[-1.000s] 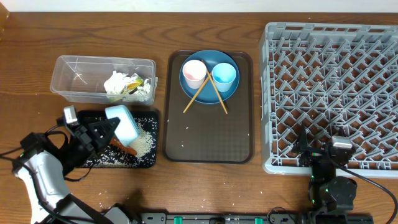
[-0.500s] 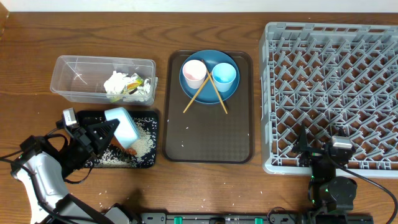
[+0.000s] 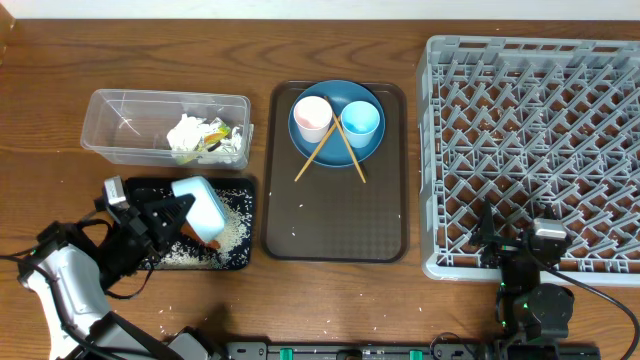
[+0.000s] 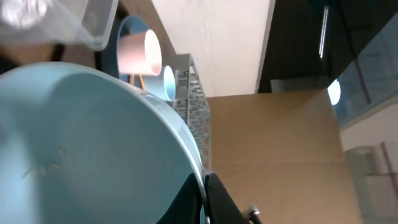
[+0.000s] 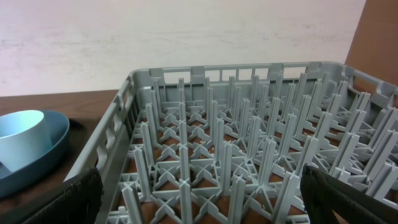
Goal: Sort waste into correct bins and load items into the dishwasher rack
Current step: 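Tilt the bowl with the left gripper to pour rice onto black tray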
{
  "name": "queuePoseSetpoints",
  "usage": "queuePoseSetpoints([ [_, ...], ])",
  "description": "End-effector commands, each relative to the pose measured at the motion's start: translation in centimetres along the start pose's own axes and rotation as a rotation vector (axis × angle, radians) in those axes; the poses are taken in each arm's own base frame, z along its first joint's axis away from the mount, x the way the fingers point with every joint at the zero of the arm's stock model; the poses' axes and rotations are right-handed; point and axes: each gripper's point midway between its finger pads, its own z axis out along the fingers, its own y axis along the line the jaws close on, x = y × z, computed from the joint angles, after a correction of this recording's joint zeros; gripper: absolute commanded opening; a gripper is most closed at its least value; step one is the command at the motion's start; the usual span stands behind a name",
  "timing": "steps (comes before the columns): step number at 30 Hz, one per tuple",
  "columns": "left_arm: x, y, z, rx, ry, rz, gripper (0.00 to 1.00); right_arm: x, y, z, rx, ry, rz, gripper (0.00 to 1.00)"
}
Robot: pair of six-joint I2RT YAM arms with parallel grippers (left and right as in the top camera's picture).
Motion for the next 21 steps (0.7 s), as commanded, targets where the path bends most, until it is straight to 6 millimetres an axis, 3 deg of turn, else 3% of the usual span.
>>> queuePoseSetpoints([
  [1,-0.24,-0.33,-0.11,0.013,-0.014,0.050,0.06,0.09,0.23,-0.02,-0.008,0.001,0.013,0.99],
  [8,0.70,-0.85,-0.11,0.025,-0.006,-0.102,0.06,0.09,0.23,-0.02,-0.008,0.001,0.013,0.99],
  [11,0.44,-0.73,-0.11,0.024,-0.009,-0.036,0.06,0.09,0.23,-0.02,-0.008,0.001,0.013,0.99],
  [14,0.69,-1.01,-0.11,0.034,-0.008,-0.110,0.06,0.09,0.23,-0.02,-0.008,0.001,0.013,0.99],
  [17,0.33,-1.17,-0.13,0.048,-0.018,-0.030,0.06,0.09,0.23,-0.02,-0.008,0.001,0.013,0.99],
  [21,0.57,-1.22,-0.12,0.046,-0.014,-0.076,0.06,0.09,0.23,-0.02,-0.008,0.001,0.013,0.99],
])
